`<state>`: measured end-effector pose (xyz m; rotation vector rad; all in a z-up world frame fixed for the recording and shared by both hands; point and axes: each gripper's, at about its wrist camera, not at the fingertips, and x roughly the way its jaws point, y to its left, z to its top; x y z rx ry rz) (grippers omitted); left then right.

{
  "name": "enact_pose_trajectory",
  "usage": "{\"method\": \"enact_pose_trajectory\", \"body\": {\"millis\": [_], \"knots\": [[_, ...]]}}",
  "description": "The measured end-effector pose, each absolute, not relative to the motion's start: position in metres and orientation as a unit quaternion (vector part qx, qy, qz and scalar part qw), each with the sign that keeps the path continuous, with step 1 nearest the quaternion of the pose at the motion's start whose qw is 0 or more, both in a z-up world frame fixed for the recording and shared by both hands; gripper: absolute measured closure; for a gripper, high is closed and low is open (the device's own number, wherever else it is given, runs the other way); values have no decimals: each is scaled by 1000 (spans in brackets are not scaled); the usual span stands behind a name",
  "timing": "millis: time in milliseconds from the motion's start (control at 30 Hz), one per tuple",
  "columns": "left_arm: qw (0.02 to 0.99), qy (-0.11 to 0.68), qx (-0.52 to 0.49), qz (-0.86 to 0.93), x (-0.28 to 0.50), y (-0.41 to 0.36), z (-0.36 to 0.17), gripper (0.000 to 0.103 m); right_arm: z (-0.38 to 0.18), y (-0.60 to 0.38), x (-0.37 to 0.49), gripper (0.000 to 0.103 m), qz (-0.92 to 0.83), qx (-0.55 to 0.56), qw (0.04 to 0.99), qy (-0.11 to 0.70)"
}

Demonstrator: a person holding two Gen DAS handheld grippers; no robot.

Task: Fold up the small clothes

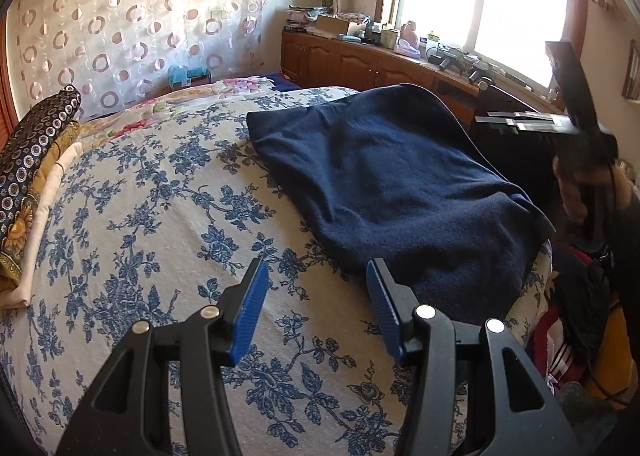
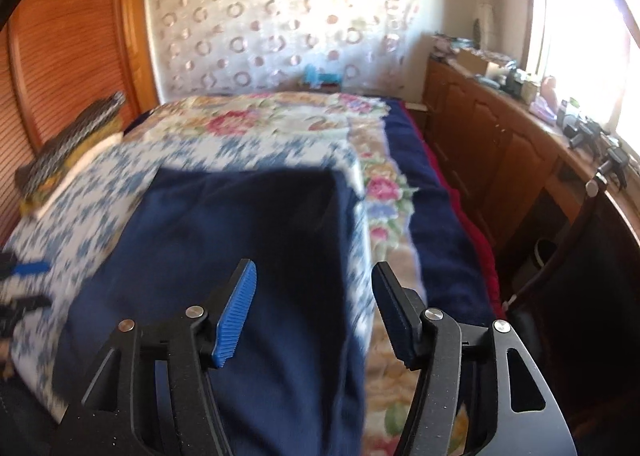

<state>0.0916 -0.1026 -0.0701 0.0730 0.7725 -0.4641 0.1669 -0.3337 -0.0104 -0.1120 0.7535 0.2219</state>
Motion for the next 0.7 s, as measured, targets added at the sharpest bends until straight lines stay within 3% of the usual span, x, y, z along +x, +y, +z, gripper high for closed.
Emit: {"method": "enact_pose_trajectory", "body": {"millis": [700], "knots": [[856,414,38,-307,60,-140,-90,51,-50,-355,88,41,106,-31,906,409]]}}
